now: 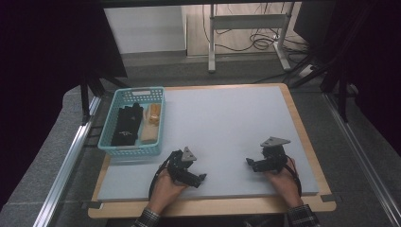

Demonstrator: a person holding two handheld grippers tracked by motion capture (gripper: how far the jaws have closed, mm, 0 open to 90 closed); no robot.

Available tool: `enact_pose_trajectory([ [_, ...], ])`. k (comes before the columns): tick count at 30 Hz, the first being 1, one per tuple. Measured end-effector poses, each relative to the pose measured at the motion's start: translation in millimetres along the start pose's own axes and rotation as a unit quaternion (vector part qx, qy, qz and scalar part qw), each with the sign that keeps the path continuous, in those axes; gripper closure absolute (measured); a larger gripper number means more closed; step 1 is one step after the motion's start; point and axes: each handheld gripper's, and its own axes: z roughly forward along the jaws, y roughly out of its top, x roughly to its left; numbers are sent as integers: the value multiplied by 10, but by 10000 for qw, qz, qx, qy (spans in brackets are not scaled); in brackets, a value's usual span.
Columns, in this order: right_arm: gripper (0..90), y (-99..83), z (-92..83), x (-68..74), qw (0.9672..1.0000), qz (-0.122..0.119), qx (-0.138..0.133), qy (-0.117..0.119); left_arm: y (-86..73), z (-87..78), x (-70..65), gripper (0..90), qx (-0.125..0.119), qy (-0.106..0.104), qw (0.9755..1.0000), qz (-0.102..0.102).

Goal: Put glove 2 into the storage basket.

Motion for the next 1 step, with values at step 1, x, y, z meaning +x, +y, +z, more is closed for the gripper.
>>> enact_pose_trajectory([
  [1,63,0,1,0,10000,-1,6,0,0,0,-1,0,1,5,10000,7],
])
